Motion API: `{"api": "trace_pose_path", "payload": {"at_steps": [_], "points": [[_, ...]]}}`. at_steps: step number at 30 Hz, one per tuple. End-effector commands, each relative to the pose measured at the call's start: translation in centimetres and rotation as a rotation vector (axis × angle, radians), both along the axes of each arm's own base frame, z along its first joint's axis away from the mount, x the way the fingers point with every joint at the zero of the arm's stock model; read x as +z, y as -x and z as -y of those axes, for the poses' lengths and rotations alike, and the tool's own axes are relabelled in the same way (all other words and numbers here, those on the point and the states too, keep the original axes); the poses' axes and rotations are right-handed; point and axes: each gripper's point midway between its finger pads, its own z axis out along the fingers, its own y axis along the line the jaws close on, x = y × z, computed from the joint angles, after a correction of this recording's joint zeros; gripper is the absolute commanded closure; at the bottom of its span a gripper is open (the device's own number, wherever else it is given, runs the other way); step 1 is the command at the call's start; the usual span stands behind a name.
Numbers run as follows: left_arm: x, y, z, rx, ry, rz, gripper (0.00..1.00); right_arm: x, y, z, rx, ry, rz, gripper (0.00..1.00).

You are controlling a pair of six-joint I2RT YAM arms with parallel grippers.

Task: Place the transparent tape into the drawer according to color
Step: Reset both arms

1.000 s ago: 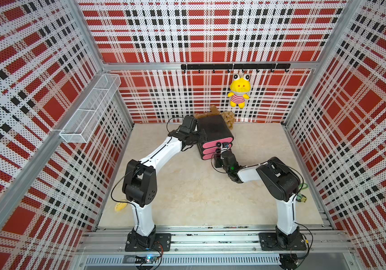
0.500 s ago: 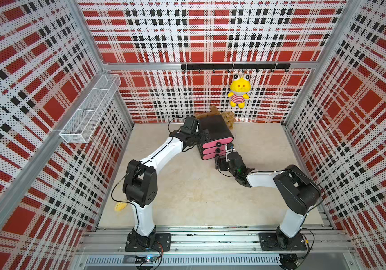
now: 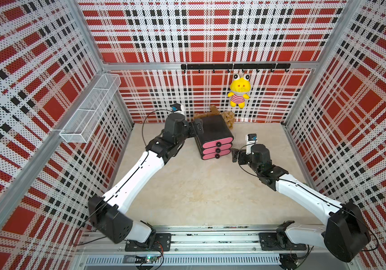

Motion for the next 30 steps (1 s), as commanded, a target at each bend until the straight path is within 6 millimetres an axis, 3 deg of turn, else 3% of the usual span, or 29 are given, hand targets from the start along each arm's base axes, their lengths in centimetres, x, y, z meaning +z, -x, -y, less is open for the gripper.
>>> {"api": "trace_pose_path", "payload": {"at_steps": [1, 7, 10, 14, 23, 30], "points": [[-3.0, -0.4, -2.7, 0.092, -0.036, 0.026, 0.01, -0.4, -0.1, 3.3, -0.082, 0.110, -0.051, 0.00], [-7.0, 1.2, -7.2, 0.231, -0.119, 0.085, 0.01, -0.6, -0.8, 9.6, -0.231, 0.211, 0.023, 0.00], [-8.5, 1.9, -9.4, 0.270, -0.132, 0.136, 0.01, -1.9, -0.3, 13.5, -0.315, 0.243, 0.046, 0.00], [-11.3, 2.5, -11.6, 0.299, -0.198, 0.180, 0.00, -5.2, 0.0, 16.6, -0.355, 0.226, 0.086, 0.00], [-16.8, 2.5, -17.4, 0.441, -0.338, 0.196, 0.02, -7.9, -1.1, 16.8, -0.342, 0.221, 0.171, 0.00], [-17.9, 3.8, -19.5, 0.508, -0.459, 0.260, 0.03, -8.2, -1.2, 16.3, -0.328, 0.178, 0.245, 0.00]]}}
